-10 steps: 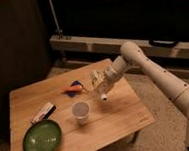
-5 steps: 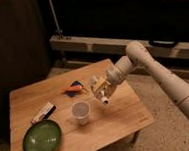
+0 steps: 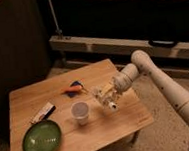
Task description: Stand the bottle upright
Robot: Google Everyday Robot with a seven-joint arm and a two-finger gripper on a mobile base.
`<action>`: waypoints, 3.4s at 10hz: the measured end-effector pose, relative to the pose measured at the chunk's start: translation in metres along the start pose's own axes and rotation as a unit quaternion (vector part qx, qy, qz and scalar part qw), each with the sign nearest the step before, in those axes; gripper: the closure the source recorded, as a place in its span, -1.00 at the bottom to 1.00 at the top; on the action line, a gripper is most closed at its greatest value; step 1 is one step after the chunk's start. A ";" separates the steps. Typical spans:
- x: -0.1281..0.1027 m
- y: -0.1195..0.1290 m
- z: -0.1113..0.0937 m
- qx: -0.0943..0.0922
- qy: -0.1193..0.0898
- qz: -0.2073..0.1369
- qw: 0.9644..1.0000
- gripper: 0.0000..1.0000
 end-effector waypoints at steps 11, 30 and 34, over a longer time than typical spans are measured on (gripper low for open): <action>-0.083 0.018 0.017 0.061 0.049 0.074 0.994 1.00; -0.057 0.029 0.013 0.257 0.192 0.276 0.906 1.00; -0.051 0.039 0.010 0.311 0.185 0.291 0.886 1.00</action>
